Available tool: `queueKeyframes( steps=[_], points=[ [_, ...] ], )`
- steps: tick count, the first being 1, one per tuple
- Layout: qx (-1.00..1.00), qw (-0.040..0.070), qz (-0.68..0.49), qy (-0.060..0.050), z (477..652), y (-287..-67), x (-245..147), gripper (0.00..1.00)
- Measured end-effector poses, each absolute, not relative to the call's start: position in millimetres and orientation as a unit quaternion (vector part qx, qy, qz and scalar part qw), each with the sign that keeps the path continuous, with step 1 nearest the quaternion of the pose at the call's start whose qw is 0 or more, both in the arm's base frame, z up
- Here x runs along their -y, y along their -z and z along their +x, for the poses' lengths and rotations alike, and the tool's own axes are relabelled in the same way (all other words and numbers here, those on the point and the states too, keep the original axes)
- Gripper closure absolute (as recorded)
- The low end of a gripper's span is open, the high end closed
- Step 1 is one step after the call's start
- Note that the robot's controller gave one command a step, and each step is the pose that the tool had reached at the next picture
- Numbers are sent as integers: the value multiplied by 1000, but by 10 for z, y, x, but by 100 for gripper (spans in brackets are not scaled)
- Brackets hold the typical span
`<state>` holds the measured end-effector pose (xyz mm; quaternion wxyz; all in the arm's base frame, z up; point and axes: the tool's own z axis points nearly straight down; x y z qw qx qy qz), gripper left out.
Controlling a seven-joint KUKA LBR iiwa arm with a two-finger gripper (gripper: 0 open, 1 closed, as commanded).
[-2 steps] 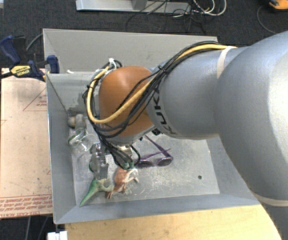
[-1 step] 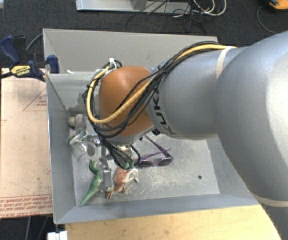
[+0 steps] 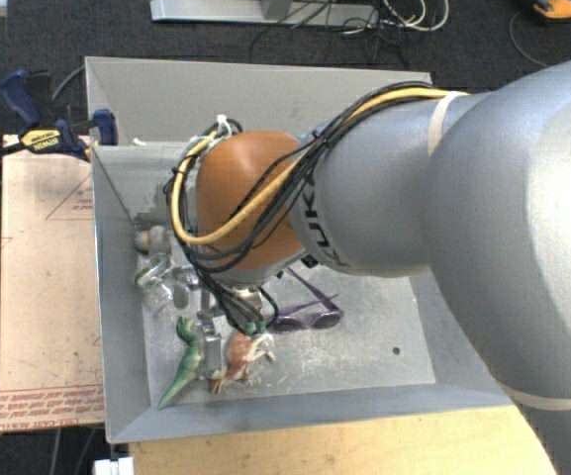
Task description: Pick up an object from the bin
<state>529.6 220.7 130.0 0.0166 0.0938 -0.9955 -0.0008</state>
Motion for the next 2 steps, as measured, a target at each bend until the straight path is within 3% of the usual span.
queueKeyframes(
  steps=[1, 2],
  points=[
    [957, 15, 290, 5, 5179, -869, -1911, 0],
    [946, 14, 323, 5, 5156, -787, -1852, 0]
  ],
)
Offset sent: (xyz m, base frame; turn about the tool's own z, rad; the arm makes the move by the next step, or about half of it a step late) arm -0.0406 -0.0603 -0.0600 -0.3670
